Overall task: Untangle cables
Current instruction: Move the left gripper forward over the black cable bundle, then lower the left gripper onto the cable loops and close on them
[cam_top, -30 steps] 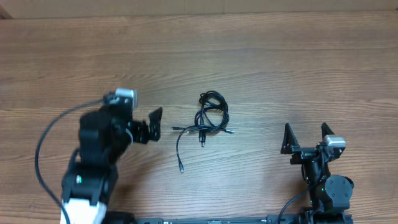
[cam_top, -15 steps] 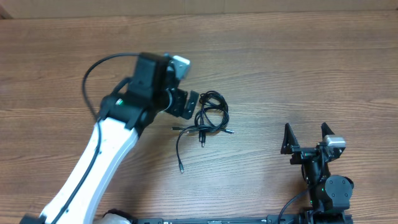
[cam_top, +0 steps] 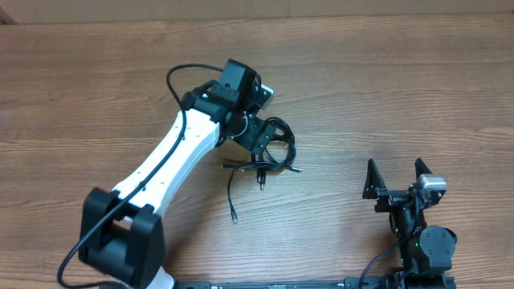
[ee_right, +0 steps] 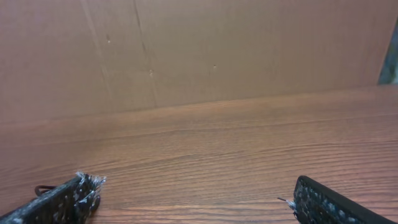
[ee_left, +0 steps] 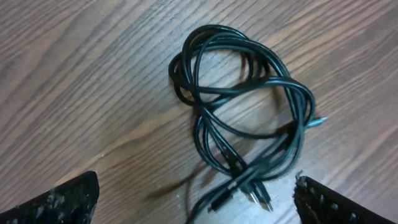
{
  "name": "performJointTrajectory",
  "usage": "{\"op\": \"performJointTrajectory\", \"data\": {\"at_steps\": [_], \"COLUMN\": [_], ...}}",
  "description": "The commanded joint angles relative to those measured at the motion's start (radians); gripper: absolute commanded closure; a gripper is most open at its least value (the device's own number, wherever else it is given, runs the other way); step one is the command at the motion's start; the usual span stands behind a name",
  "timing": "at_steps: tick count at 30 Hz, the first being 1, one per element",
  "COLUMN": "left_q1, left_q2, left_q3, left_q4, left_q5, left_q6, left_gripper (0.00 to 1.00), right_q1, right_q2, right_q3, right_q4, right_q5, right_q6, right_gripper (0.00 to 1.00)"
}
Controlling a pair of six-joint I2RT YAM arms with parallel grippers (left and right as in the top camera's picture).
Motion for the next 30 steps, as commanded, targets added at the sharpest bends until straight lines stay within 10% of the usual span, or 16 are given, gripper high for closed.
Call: {"op": "performJointTrajectory", "data": {"at_steps": [1, 7, 17, 30], "left_q1": [-0.004, -0.004, -0.005, -0.011], "left_q2": [0.041, 0.062, 0.063, 0.088], "left_q3": [0.026, 0.026, 0.026, 0.026], "left_q4": [0.018, 0.015, 0.031, 0.200], "left_q5": [0.008, 0.042, 0.158, 0.158], "left_q6": [0.022, 0.043, 0.727, 0.946], "left_gripper": [0.00, 0.00, 0.00, 0.01], "right_q1": [0.005, 0.005, 0.005, 0.005], "right_q2": [-0.010, -0.010, -0.010, -0.010], "right_q3": [-0.010, -0.010, -0.010, -0.010], "right_q4": [0.005, 0.005, 0.005, 0.005], "right_q5": [0.008, 0.008, 0.008, 0.008], "right_q6": [-0.004, -0.004, -0.004, -0.004], "right_gripper": [0.00, 0.00, 0.00, 0.00]}}
